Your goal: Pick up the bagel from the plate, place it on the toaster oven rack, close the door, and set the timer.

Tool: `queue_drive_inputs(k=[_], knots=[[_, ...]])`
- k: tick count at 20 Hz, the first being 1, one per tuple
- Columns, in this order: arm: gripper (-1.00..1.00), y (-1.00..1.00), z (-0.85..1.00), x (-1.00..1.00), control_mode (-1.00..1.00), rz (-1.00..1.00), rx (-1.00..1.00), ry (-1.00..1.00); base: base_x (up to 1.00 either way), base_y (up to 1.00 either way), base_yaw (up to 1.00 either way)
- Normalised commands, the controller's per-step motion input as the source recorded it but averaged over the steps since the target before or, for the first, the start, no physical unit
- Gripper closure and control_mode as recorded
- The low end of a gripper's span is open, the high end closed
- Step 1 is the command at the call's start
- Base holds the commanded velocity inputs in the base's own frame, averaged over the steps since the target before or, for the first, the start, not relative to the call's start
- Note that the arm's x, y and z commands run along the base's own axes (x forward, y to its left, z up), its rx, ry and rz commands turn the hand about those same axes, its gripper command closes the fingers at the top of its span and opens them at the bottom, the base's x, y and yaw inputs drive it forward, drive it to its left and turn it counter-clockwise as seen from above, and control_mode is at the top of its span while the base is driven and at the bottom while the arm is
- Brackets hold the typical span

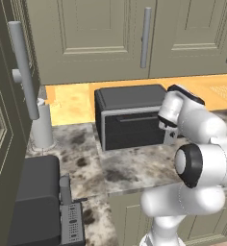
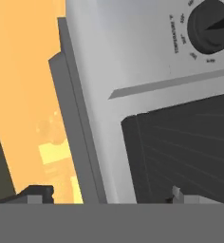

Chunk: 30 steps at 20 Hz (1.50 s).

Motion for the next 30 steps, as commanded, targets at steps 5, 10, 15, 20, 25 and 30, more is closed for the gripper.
queue_drive_inputs(k=[5,10,15,20,25,30], knots=[[-1.00,-0.28,0.56,-0.15,-1.00,0.00,0.00,0.02,0.00,0.00,0.00],[-1.00,-0.34,0.80,-0.20,-1.00,0.00,0.00,0.01,0.00,0.00,0.00],[-1.00,-0.47,0.51,-0.54,-1.00,0.08,-0.01,0.02,0.00,0.00,0.00],[-1.00,-0.43,0.01,-0.97,-1.00,0.15,-0.10,0.13,0.00,0.00,0.00],[-1.00,-0.26,0.13,-0.95,-1.00,0.18,-0.15,0.20,0.00,0.00,0.00],[-1.00,-0.10,0.68,-0.61,-1.00,0.18,-0.14,0.23,0.00,0.00,0.00]])
